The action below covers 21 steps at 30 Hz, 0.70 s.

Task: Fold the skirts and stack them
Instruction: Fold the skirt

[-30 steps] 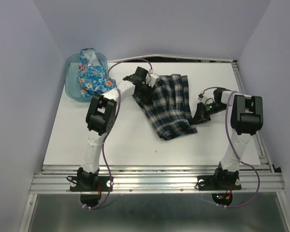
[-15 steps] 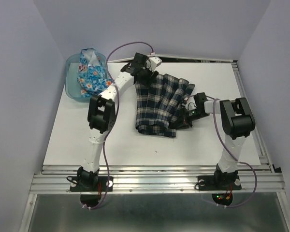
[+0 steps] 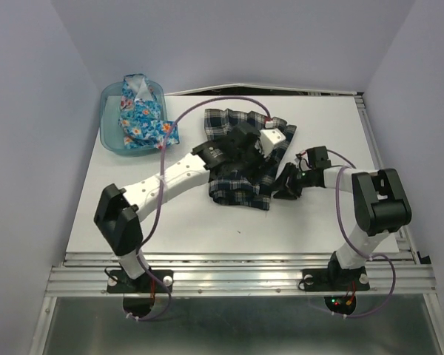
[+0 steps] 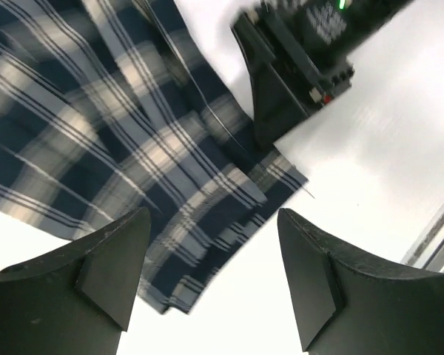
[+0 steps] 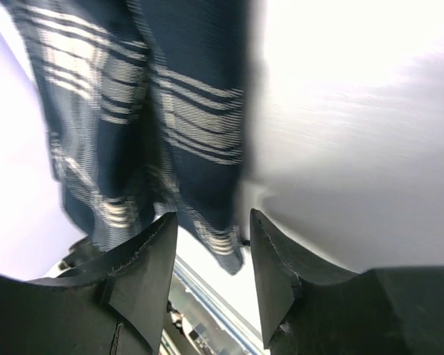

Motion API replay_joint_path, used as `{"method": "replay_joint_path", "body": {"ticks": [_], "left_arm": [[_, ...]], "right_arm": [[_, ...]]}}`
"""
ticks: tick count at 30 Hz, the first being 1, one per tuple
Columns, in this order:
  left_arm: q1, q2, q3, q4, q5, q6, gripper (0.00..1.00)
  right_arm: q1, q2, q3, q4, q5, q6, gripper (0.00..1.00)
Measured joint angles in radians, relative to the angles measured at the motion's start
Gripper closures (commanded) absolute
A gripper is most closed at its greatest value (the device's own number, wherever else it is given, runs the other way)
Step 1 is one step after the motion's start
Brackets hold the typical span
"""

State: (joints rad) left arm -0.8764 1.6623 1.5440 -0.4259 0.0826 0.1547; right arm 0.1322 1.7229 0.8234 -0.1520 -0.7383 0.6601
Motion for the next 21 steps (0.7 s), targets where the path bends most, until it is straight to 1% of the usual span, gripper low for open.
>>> {"method": "replay_joint_path", "body": {"ticks": [5, 8, 11, 12, 14, 15, 16, 17, 18, 21], "left_arm": [[-0.072, 0.145, -0.008, -0.029, -0.105, -0.08, 0.26], [-0.1, 0.208, -0.008, -0.045, -0.166, -0.109, 0.27], [-0.124, 0.237, -0.006, -0.054, -0.213, -0.123, 0.27], [-0.128, 0.241, -0.004, -0.058, -0.222, -0.133, 0.27], [-0.135, 0.254, 0.01, -0.063, -0.237, -0.147, 0.29], [-0.136, 0.26, 0.014, -0.063, -0.243, -0.153, 0.31], [-0.136, 0.266, 0.017, -0.064, -0.249, -0.158, 0.33], [-0.136, 0.272, 0.019, -0.064, -0.257, -0.164, 0.35], [-0.136, 0.28, 0.021, -0.064, -0.265, -0.168, 0.4], [-0.136, 0.299, 0.021, -0.066, -0.279, -0.18, 0.45]], "right_arm": [[0.0, 0.0, -0.055, 0.058, 0.01, 0.005, 0.52], [0.0, 0.009, -0.08, 0.129, -0.002, 0.014, 0.56], [0.0, 0.03, -0.092, 0.186, -0.025, 0.023, 0.62], [0.0, 0.035, -0.094, 0.199, -0.028, 0.026, 0.66], [0.0, 0.048, -0.1, 0.227, -0.035, 0.03, 0.71], [0.0, 0.054, -0.101, 0.235, -0.038, 0.034, 0.75], [0.0, 0.059, -0.102, 0.242, -0.042, 0.034, 0.78], [0.0, 0.063, -0.102, 0.246, -0.042, 0.037, 0.79], [0.0, 0.069, -0.102, 0.251, -0.043, 0.039, 0.8], [-0.001, 0.08, -0.103, 0.266, -0.05, 0.048, 0.8]]}}
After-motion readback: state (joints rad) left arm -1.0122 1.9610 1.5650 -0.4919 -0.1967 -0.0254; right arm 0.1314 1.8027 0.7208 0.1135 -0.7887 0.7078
